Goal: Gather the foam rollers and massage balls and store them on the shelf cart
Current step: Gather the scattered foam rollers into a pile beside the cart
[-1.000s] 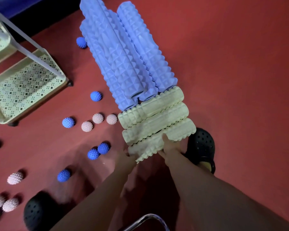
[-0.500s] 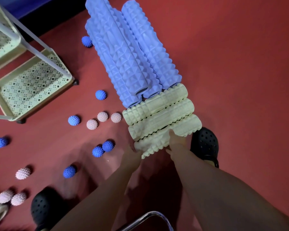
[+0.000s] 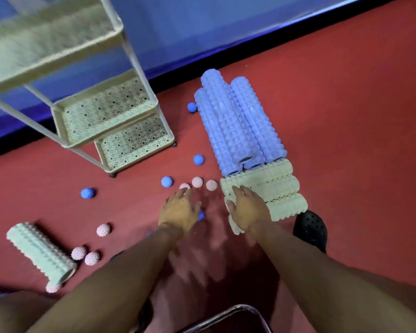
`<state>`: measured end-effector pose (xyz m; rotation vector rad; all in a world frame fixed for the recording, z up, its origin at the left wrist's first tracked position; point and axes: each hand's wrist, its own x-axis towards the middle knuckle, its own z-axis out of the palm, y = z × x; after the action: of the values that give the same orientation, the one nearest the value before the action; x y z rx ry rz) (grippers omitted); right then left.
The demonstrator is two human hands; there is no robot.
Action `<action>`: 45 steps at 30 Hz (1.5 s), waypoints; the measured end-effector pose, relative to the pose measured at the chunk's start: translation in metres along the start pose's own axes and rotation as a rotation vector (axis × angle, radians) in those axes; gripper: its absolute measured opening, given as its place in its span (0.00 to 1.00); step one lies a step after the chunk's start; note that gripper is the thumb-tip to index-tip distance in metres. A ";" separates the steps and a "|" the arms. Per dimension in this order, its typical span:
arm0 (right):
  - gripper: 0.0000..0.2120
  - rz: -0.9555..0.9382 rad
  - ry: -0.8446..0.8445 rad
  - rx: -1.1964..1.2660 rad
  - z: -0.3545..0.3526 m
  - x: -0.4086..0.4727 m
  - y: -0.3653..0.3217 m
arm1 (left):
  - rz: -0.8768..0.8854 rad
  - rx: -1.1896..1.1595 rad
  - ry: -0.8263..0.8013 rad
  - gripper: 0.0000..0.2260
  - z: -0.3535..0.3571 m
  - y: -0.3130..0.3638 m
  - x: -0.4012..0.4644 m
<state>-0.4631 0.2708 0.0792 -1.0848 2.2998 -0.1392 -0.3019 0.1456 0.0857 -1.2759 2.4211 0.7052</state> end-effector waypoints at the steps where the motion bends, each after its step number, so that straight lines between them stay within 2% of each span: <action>1: 0.26 -0.039 0.020 -0.032 -0.008 -0.004 -0.019 | -0.014 -0.001 0.027 0.24 -0.018 -0.012 -0.008; 7: 0.25 -0.266 0.044 -0.122 -0.042 -0.026 -0.162 | -0.139 -0.057 0.204 0.26 -0.125 -0.118 -0.064; 11: 0.26 -0.413 0.025 -0.207 -0.037 -0.044 -0.258 | -0.290 -0.197 0.305 0.25 -0.163 -0.218 -0.107; 14: 0.26 -0.490 -0.021 -0.278 -0.023 -0.057 -0.322 | -0.452 -0.313 0.339 0.26 -0.156 -0.298 -0.141; 18: 0.24 -0.580 -0.073 -0.340 0.004 -0.070 -0.404 | -0.650 -0.456 0.304 0.26 -0.114 -0.393 -0.184; 23: 0.24 -0.704 -0.165 -0.354 0.062 -0.091 -0.490 | -0.828 -0.659 0.284 0.28 -0.047 -0.461 -0.204; 28: 0.22 -0.786 -0.297 -0.431 0.129 -0.098 -0.516 | -0.914 -0.857 0.232 0.33 0.013 -0.489 -0.183; 34: 0.24 -0.821 -0.294 -0.508 0.163 -0.085 -0.495 | -0.969 -0.997 0.203 0.34 0.045 -0.488 -0.143; 41: 0.27 -0.796 -0.276 -0.471 0.170 -0.046 -0.498 | -1.010 -1.061 0.255 0.19 0.052 -0.491 -0.094; 43: 0.28 -0.732 -0.305 -0.430 0.172 -0.037 -0.497 | -1.053 -1.087 0.240 0.22 0.062 -0.498 -0.080; 45: 0.29 -0.693 -0.317 -0.392 0.172 -0.032 -0.499 | -1.109 -1.079 0.229 0.31 0.081 -0.511 -0.064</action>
<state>-0.0172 -0.0109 0.1168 -1.9186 1.6250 0.2141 0.1621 -0.0119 -0.0915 -2.7655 0.9002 1.5187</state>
